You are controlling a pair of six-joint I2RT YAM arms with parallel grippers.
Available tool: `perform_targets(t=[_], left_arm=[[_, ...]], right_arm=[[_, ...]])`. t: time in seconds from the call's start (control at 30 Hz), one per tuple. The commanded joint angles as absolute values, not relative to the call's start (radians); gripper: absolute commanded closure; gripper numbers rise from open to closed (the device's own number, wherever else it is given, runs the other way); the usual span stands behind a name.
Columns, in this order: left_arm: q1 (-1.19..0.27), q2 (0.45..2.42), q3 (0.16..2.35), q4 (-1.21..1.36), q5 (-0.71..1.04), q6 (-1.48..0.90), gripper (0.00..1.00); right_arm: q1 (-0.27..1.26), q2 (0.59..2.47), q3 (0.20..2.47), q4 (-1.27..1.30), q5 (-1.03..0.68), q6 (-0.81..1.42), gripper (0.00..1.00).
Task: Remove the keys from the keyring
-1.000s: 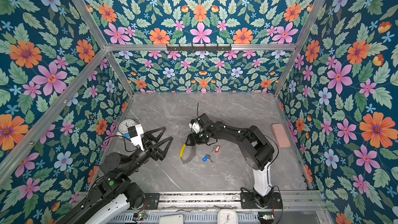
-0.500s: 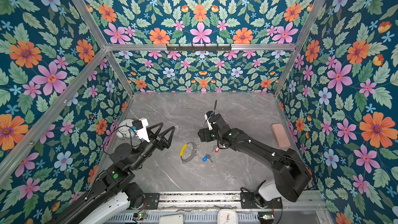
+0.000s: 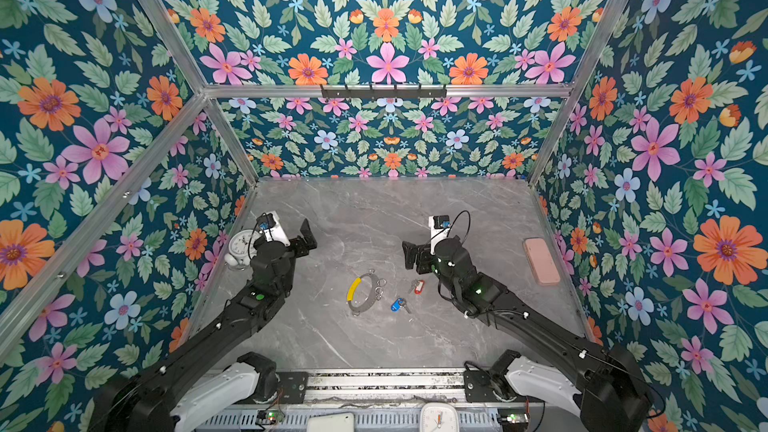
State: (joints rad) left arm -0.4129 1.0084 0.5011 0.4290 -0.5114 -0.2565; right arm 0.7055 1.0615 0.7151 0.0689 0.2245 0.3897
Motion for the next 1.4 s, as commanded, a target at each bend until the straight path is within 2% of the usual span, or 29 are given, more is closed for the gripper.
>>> perform_targets(t=[0.0, 0.17, 0.23, 0.4, 0.63, 0.87, 0.93, 1.07, 1.13, 1.2, 1.37], left_arm=[[-0.344, 1.101, 0.479, 0.625, -0.592, -0.17, 0.0], [-0.258, 1.304, 0.468, 0.755, -0.618, -0.041, 0.0], [-0.217, 1.348, 0.453, 0.797, -0.579, -0.041, 0.0], [-0.177, 1.407, 0.399, 0.964, -0.47, 0.023, 0.01], [-0.132, 1.465, 0.421, 0.911, -0.416, 0.017, 0.01], [-0.118, 1.574, 0.308, 1.214, -0.347, 0.046, 0.01], [-0.08, 1.562, 0.35, 1.081, -0.268, 0.0, 0.02], [-0.038, 1.582, 0.313, 1.159, -0.144, -0.011, 0.0], [-0.035, 1.632, 0.271, 1.315, -0.175, 0.0, 0.0], [-0.036, 1.602, 0.283, 1.231, -0.186, -0.025, 0.0], [-0.035, 1.623, 0.273, 1.293, -0.197, -0.006, 0.0]], right_arm=[[0.707, 1.058, 0.738, 0.055, 0.292, 0.379, 0.01], [0.689, 1.074, 0.767, 0.007, 0.283, 0.322, 0.01], [0.66, 1.074, 0.771, -0.013, 0.297, 0.34, 0.01], [0.57, 1.028, 0.725, 0.001, 0.284, 0.363, 0.01], [0.529, 0.933, 0.635, 0.109, 0.298, 0.311, 0.01], [0.467, 0.906, 0.629, 0.123, 0.259, 0.267, 0.01], [0.427, 0.892, 0.627, 0.128, 0.258, 0.245, 0.01], [0.329, 0.869, 0.595, 0.18, 0.265, 0.186, 0.01], [0.273, 0.867, 0.555, 0.239, 0.264, 0.164, 0.01], [0.221, 0.88, 0.517, 0.299, 0.245, 0.106, 0.01], [0.153, 1.0, 0.469, 0.384, 0.295, 0.012, 0.01]])
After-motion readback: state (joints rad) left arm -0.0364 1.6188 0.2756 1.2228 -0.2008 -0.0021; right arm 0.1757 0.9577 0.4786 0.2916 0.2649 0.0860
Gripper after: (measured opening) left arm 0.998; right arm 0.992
